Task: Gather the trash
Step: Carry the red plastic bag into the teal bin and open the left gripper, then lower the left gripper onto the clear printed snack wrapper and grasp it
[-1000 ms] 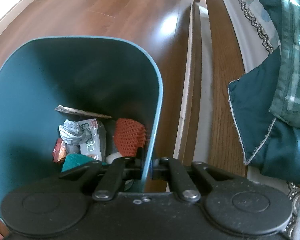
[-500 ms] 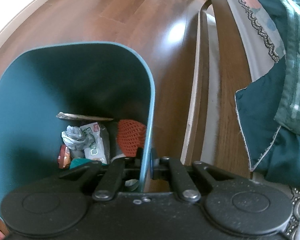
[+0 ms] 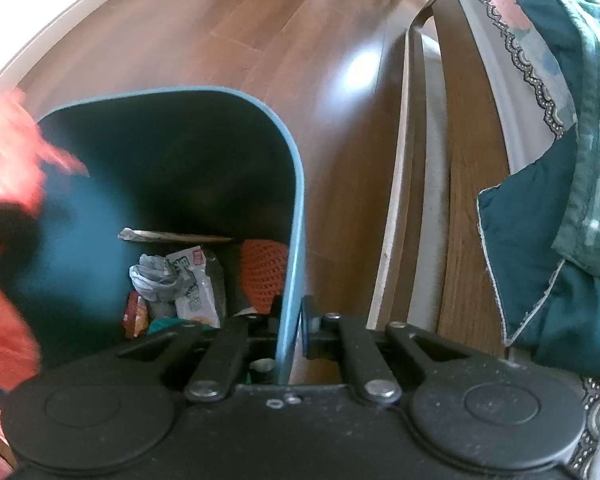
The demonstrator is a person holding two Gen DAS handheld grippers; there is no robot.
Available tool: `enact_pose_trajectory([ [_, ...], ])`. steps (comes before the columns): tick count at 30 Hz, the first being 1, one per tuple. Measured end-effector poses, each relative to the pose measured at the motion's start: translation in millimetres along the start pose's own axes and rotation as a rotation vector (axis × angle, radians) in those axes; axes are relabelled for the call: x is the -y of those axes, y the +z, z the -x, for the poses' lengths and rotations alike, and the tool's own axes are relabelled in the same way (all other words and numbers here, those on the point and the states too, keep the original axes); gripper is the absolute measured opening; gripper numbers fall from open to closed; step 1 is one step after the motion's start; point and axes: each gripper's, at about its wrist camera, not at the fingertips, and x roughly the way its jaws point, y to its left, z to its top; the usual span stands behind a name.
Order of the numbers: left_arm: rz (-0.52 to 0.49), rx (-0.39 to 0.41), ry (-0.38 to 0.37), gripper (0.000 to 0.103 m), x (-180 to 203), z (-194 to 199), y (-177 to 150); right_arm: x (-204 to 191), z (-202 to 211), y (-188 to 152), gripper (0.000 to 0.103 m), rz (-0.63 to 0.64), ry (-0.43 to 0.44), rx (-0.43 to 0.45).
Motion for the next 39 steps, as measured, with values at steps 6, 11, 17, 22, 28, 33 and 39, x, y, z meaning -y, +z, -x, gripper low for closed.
enact_pose_trajectory([
  [6, -0.014, -0.096, -0.004, 0.065, 18.4, -45.5, 2.5, 5.6, -0.5, 0.7, 0.007, -0.015, 0.008, 0.004],
  [11, -0.011, -0.159, -0.016, 0.065, 25.2, -69.3, -2.5, 7.8, -0.5, -0.4, 0.007, -0.019, 0.011, 0.005],
  [17, -0.012, -0.181, -0.021, 0.067, 27.8, -79.7, -7.8, 11.2, -1.8, 0.1, 0.007, -0.030, 0.017, -0.002],
  [22, -0.008, -0.177, -0.032, 0.069, 26.6, -78.0, -9.8, 12.7, -2.8, 1.2, 0.007, -0.041, 0.018, -0.008],
  [28, -0.011, -0.137, -0.058, 0.079, 22.5, -60.2, -8.3, 11.0, -3.9, 3.0, 0.007, -0.043, 0.014, -0.009],
  [33, -0.008, -0.086, -0.082, 0.079, 8.2, -32.9, -11.5, 11.3, -3.8, 2.7, 0.008, -0.046, 0.019, -0.011],
  [39, 0.044, -0.004, -0.053, 0.080, -26.5, 6.5, -13.4, 15.1, -4.2, 2.4, 0.009, -0.056, 0.025, -0.015],
])
